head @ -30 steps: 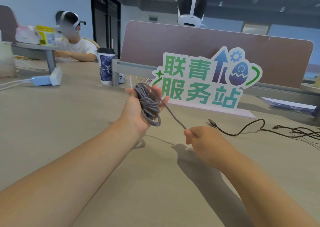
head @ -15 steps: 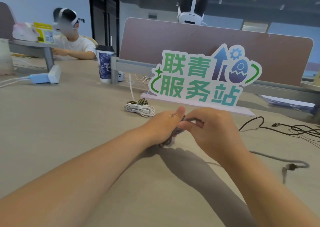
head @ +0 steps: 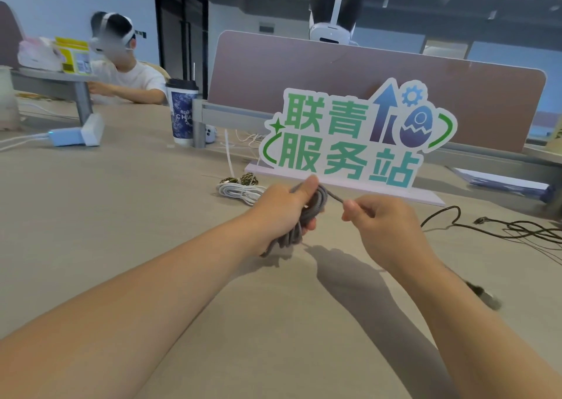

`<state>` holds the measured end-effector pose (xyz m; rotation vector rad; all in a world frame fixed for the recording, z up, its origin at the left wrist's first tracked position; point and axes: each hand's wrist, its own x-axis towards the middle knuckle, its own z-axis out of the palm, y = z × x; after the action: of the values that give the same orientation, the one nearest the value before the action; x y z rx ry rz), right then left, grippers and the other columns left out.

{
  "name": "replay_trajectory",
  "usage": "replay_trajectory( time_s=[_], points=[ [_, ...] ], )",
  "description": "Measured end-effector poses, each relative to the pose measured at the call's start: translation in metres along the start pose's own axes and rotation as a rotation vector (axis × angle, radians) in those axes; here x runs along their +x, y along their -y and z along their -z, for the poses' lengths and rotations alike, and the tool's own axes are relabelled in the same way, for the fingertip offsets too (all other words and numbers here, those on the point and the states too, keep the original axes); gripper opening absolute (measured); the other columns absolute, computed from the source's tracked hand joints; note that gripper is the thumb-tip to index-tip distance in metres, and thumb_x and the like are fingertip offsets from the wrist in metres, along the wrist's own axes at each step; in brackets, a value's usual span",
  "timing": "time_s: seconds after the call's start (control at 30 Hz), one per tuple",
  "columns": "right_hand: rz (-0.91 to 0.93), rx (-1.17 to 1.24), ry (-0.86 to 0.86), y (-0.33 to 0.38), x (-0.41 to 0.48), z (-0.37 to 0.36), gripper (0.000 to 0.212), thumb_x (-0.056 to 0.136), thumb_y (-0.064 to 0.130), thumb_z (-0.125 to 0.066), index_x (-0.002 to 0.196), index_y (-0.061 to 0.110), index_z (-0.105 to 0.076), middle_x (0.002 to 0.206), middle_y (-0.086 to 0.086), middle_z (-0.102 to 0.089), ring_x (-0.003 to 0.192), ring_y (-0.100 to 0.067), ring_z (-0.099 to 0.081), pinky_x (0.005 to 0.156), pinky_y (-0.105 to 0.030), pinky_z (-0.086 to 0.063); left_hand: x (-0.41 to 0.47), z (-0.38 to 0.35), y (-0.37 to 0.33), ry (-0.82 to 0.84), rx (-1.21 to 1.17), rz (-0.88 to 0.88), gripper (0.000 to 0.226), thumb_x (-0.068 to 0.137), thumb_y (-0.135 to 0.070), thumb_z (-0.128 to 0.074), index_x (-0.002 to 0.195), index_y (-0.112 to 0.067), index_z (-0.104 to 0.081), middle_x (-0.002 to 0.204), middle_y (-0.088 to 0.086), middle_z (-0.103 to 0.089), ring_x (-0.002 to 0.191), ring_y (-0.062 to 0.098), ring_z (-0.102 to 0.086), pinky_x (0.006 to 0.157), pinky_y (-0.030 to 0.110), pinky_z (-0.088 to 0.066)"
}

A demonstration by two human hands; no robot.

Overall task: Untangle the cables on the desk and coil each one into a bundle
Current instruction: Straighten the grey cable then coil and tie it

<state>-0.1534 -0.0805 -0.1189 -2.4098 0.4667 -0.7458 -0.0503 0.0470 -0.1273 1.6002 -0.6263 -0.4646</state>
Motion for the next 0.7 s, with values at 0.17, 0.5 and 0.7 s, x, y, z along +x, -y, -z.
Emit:
replay_trajectory(
  time_s=[0.17,0.5,0.7],
  points=[
    [-0.045,-0.096,0.197,-0.001,-0.001,-0.009,0.03,0.097,0.034,-0.045,0.08,0.02,-0.066,0.084,0.003,-0.061,0.073,-0.008,-0.051,0.059,-0.024,-0.035,0.011,0.012,0.004,-0.277,-0.246,0.043,0.059,0.094,-0.055,-0.034,0.103,-0.003,-0.062,0.073,0.013,-0.072,0.063,0.022,-0.068,0.06,0.033,-0.056],
    [0.085,-0.208,0.462,0.014,-0.014,-0.023,0.025,0.096,0.034,-0.046,0.096,0.022,-0.068,0.091,-0.001,-0.065,0.084,-0.02,-0.058,0.072,-0.031,-0.045,0.02,0.026,0.002,-0.29,-1.21,0.205,0.053,0.095,-0.055,-0.034,0.075,-0.009,-0.051,0.059,0.002,-0.051,0.039,0.017,-0.047,0.045,0.024,-0.049],
    [0.208,-0.255,0.357,0.026,-0.021,-0.018,0.021,0.095,0.03,-0.049,0.097,0.021,-0.068,0.095,0.001,-0.067,0.087,-0.022,-0.059,0.08,-0.038,-0.051,0.013,0.029,0.0,-0.673,0.051,-0.088,0.048,0.097,-0.052,-0.029,0.082,-0.015,-0.055,0.073,0.004,-0.057,0.055,0.016,-0.052,0.046,0.026,-0.042]
  ],
)
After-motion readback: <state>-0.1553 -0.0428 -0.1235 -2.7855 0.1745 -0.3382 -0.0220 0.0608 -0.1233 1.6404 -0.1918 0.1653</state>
